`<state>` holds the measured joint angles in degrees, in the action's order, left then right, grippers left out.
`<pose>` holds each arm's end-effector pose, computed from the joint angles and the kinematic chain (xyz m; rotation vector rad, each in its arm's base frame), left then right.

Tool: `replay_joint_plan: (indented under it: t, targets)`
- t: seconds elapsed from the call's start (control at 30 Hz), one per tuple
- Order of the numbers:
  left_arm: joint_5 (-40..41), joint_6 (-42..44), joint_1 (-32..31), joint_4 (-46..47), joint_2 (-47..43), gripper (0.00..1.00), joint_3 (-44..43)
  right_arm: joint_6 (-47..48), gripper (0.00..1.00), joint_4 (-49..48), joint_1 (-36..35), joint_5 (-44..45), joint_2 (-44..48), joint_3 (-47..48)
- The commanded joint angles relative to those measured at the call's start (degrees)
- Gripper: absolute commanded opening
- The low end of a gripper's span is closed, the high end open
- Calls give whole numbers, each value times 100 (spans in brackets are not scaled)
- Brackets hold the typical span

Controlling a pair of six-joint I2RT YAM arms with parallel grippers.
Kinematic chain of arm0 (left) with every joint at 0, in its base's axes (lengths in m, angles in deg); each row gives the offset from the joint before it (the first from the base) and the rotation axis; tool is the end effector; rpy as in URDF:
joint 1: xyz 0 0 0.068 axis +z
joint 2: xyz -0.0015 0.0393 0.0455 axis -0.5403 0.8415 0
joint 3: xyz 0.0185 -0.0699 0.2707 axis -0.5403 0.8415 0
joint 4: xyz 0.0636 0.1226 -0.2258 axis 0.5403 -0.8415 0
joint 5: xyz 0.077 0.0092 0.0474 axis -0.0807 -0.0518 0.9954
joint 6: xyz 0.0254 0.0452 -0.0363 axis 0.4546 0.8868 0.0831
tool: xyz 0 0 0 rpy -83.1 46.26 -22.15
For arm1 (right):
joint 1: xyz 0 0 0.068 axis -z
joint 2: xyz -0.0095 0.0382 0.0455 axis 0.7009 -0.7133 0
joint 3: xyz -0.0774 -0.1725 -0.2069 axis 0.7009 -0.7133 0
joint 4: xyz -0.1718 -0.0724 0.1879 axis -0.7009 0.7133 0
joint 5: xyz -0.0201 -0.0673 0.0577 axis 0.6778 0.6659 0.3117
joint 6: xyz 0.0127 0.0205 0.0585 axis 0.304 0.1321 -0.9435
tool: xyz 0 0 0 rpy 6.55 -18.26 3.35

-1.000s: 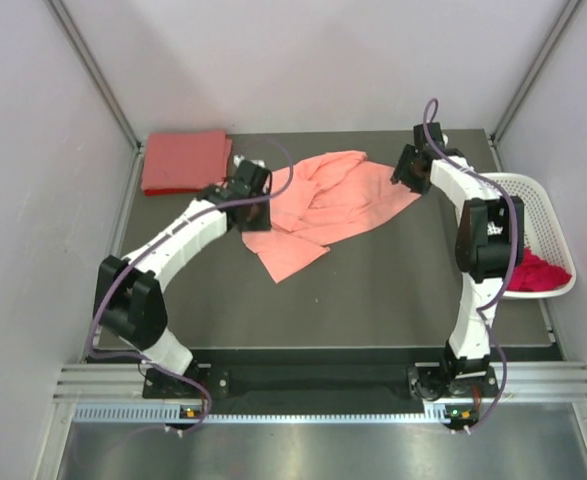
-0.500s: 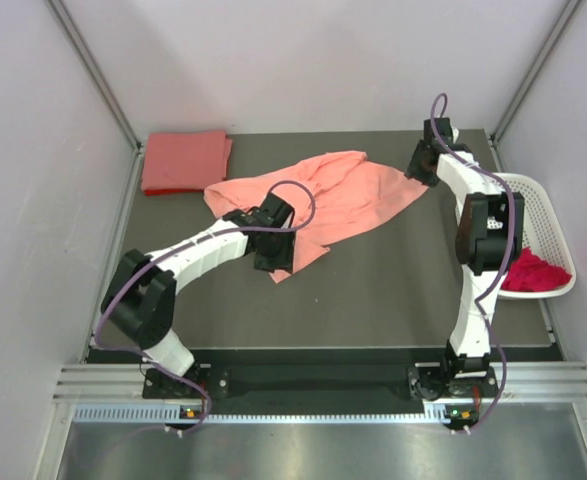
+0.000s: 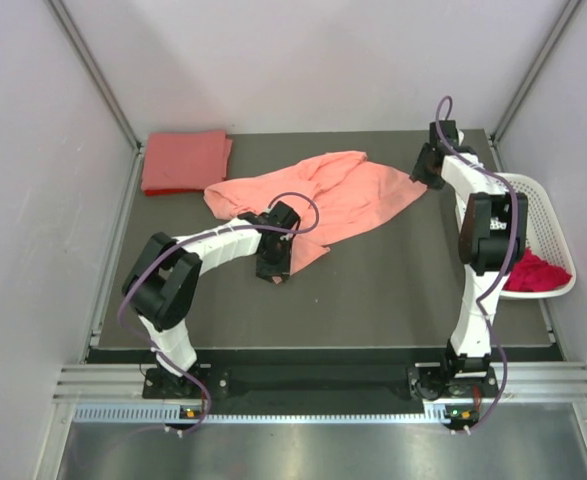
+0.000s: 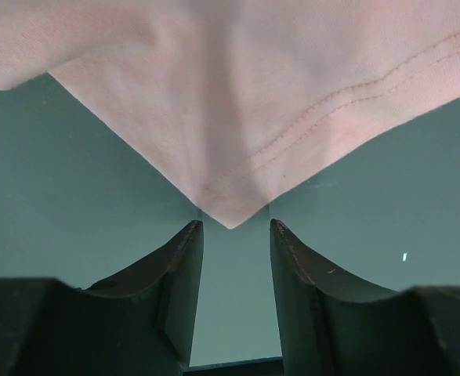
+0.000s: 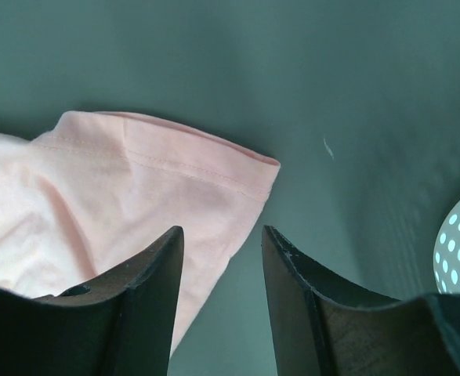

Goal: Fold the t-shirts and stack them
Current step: Flatten the tshirt out

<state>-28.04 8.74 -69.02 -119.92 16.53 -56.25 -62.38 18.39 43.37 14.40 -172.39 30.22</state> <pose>0.2785 -0.2026 0.1639 0.1015 2.8941 -0.1768 0.4938 0.0032 0.2029 0.5320 2.4162 0.0187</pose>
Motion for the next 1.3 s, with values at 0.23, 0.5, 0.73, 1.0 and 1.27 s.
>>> replay_joint_plan:
  t: [0.23,0.5,0.73,1.0,1.27]
  targets:
    - [380,109,54,222,116,44,-95,52,45,-113,60,-89,474,-111]
    - [520,215,98,241,354,0,-192,61,44,-52,60,-98,501,-85]
    - [1653,-171,195,-980,-1258,0,-306,123,47,185,69,-116,422,-93]
    - [3446,-927,212,-2123,-3881,0,-183,219,56,335,16,-309,606,-435]
    - [3308,-1210,213,-2478,-4507,0,71,123,56,317,-2,-458,720,-673]
